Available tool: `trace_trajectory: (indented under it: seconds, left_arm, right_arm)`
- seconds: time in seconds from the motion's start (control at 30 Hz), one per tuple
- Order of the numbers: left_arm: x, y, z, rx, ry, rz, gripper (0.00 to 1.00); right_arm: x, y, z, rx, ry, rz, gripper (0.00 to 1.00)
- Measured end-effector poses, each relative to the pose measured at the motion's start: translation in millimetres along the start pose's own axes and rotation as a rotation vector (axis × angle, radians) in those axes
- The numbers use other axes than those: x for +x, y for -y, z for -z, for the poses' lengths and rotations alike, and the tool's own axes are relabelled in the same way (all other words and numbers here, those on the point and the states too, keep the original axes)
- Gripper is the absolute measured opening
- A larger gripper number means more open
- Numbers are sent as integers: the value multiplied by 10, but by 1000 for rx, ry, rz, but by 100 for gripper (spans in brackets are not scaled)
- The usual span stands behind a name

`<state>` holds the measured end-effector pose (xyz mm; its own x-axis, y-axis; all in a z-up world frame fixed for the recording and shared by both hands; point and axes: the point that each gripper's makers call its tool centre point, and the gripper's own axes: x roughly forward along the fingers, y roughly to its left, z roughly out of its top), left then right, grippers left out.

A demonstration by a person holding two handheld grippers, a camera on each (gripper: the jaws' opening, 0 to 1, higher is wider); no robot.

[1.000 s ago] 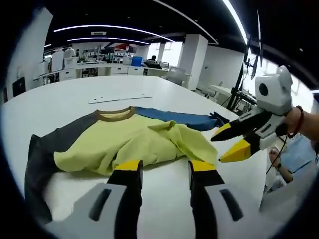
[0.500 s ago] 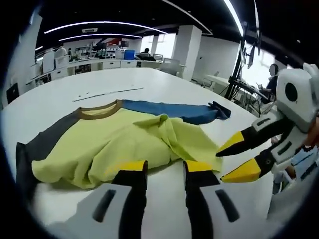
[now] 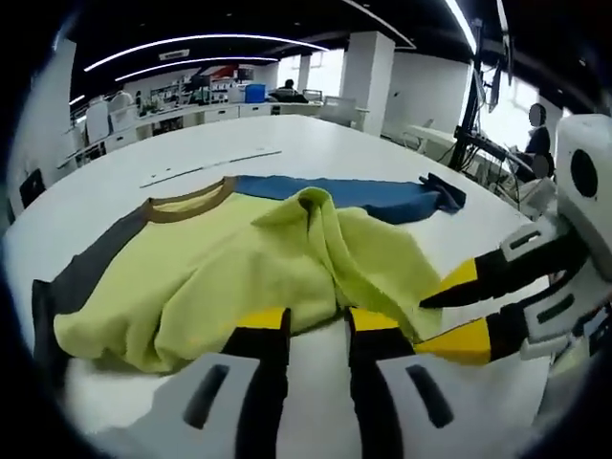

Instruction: Fold the garment on the visible template until the final outline fits inside the template.

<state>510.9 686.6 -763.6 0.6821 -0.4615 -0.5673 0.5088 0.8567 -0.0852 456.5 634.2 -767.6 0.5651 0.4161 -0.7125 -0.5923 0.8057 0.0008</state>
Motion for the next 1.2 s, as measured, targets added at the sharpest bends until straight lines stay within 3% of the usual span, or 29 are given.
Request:
trace_trajectory:
  seconds: [0.2,0.3,0.5,0.77,0.93,1.2]
  left_arm:
    - [13,-36,-5,-10,-3,-14,15]
    - [9,-30,-6,2,-3,-9,12]
    - [-7,0,-18,-16,0,17,3]
    - [-85,19,-58,-5,2,27,1]
    - [-219,25,-131,46,11,27,1]
    - [-487,-118,-288,-6,65,18,1]
  right_arm:
    - [39,16,75,6,-16,8,16]
    - [28,66,79,-12,-7,29,8]
    - [14,111,83,-18,3,39,5]
    - [-87,260,47,-2,38,71,0]
    - [-209,344,-12,-25,59,91,0]
    - [-439,443,-176,-52,100,107,0]
